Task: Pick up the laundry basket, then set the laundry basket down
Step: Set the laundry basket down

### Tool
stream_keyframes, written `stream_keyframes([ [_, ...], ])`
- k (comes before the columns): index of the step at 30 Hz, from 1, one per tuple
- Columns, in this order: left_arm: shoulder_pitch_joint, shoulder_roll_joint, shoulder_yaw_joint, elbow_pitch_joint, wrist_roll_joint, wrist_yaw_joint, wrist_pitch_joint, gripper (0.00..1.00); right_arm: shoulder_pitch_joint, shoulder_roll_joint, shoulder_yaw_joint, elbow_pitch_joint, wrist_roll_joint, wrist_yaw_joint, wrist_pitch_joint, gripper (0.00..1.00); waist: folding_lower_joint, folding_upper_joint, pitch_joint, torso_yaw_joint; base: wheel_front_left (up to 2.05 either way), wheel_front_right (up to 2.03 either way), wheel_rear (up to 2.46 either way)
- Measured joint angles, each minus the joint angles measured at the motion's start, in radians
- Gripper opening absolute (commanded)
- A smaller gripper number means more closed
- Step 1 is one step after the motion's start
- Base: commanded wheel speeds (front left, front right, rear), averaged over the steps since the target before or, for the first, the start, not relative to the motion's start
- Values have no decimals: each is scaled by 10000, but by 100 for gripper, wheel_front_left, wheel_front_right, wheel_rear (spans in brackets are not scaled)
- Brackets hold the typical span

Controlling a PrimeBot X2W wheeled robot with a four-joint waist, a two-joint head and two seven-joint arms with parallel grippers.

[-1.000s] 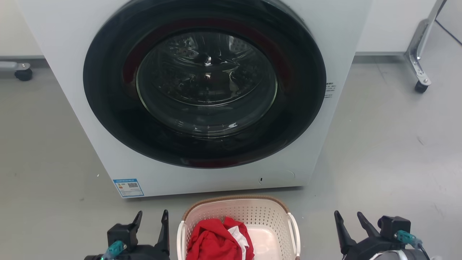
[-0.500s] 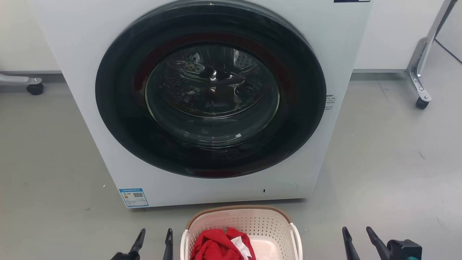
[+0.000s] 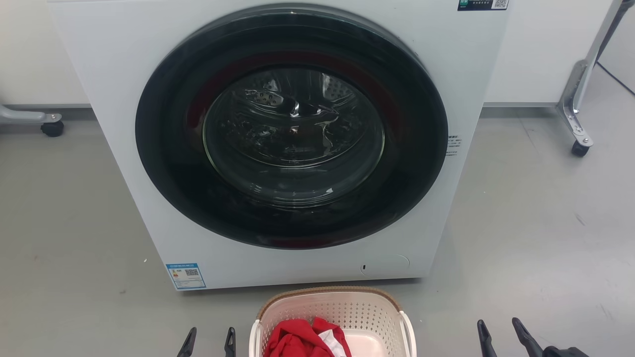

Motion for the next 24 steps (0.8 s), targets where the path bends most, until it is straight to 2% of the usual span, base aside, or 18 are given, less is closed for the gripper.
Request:
stream_keyframes([
  [8,300,-46,238,-301,128,31,0,100,396,-65,-125,-794,-205,-88,0,100,0,0,-27,-45,0,0,0],
  [24,467,-176,533,-523,347,88,4,100,723,-65,-391,-1429,-543,-176,0,100,0,0,56,-98,0,0,0],
])
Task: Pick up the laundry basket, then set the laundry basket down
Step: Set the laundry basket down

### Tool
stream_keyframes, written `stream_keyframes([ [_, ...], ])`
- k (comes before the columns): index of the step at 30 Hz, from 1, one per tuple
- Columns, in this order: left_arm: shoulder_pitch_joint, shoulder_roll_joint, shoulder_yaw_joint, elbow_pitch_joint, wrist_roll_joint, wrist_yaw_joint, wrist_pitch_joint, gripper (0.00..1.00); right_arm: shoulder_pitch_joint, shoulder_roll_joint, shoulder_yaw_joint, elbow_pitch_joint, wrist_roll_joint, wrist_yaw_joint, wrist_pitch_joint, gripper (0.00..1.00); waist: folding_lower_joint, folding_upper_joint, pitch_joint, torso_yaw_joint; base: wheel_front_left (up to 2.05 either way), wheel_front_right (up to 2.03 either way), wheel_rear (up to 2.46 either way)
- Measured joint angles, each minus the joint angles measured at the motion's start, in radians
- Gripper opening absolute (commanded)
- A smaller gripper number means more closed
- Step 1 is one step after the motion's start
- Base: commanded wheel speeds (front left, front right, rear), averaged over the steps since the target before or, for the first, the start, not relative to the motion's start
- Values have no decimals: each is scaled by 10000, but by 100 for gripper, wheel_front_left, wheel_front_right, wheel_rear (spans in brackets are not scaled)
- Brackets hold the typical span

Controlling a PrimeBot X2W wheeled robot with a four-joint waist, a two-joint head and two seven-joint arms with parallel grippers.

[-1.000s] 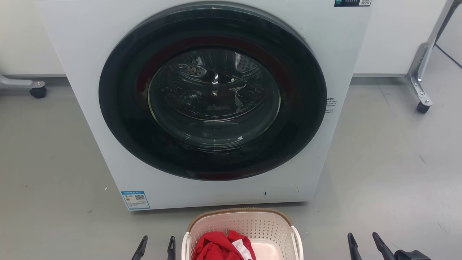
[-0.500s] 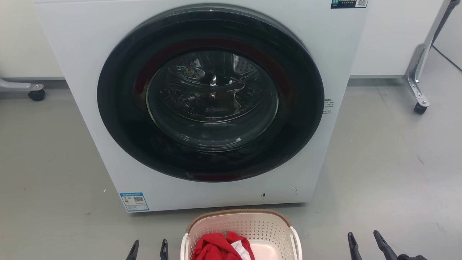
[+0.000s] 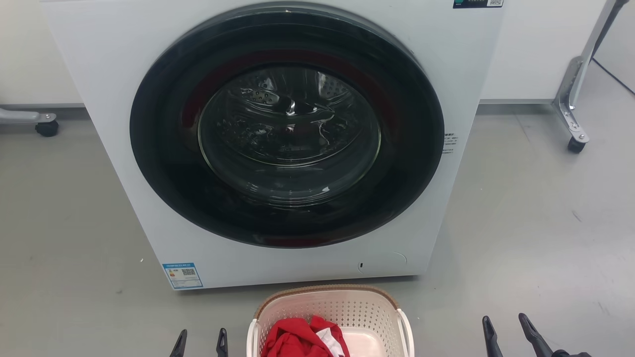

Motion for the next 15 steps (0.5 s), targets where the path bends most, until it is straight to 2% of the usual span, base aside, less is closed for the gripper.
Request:
stream_keyframes([
  [15,164,-27,121,-142,151,8,242,100,86,2,-159,-303,-169,-33,-2,100,0,0,77,-18,0,0,0],
])
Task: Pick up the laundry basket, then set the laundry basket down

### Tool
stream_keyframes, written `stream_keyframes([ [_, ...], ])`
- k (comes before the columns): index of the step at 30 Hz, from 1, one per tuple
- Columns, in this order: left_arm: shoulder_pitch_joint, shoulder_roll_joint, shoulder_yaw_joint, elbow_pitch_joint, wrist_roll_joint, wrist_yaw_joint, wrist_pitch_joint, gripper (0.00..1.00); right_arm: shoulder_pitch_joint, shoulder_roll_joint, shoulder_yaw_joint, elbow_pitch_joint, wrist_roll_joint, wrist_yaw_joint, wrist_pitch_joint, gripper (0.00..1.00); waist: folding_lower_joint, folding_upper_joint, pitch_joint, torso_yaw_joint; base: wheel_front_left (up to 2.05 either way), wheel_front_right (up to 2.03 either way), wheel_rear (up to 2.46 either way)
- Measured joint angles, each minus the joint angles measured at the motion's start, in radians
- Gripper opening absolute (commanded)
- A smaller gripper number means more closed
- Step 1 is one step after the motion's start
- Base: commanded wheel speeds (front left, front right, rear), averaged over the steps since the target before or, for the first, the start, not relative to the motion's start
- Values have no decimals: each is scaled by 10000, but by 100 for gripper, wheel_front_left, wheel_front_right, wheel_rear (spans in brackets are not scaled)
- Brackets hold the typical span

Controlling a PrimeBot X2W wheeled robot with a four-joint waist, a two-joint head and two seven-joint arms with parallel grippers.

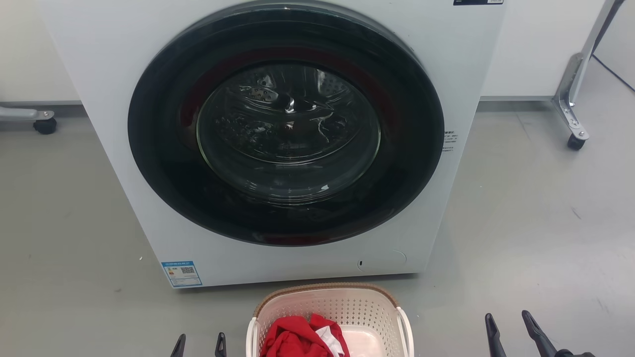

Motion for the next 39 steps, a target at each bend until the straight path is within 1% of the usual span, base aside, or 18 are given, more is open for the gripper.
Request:
stream_keyframes([
  [22,6,-98,128,-150,174,0,276,100,121,33,-102,-148,-94,-42,0,100,0,0,31,-11,0,0,0],
  [23,7,-107,128,-144,174,0,290,0,121,36,-98,-140,-94,-40,2,0,0,0,35,-10,0,0,0],
  [27,96,-125,92,165,125,-13,301,0,258,205,-40,161,-77,-33,33,0,0,0,36,-10,0,0,0],
  [33,93,-142,301,205,-244,-115,407,0,292,293,-318,224,349,71,209,0,0,0,47,0,0,0,0],
  [39,37,-163,483,257,-1150,-290,658,0,242,408,-583,311,1200,238,468,0,0,0,54,10,0,0,0],
])
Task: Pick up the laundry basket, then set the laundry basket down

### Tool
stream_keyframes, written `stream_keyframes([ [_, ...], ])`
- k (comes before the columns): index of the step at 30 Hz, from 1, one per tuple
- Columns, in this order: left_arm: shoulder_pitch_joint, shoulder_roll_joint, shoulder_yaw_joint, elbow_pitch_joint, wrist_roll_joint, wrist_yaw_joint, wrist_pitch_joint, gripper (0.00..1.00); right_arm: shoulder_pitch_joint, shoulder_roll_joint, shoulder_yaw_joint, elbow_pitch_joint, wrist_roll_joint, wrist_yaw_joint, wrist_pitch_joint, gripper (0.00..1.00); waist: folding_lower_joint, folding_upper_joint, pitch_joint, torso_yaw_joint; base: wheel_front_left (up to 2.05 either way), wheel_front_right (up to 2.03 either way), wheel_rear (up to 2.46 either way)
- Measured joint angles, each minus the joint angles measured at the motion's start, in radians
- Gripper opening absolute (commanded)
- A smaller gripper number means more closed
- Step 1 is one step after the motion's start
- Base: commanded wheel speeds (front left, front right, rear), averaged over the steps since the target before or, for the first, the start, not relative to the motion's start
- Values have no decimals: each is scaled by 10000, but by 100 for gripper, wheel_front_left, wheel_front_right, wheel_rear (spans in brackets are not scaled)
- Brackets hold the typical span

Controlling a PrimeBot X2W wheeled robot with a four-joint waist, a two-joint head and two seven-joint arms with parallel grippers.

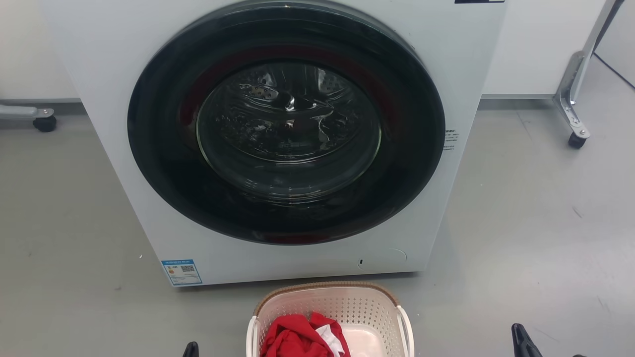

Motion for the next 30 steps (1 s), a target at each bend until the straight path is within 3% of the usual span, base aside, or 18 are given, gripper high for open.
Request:
stream_keyframes([
  [30,-486,-125,993,257,-4142,-731,1030,0,-536,594,-1367,372,3935,711,1160,0,0,0,32,54,0,0,0],
])
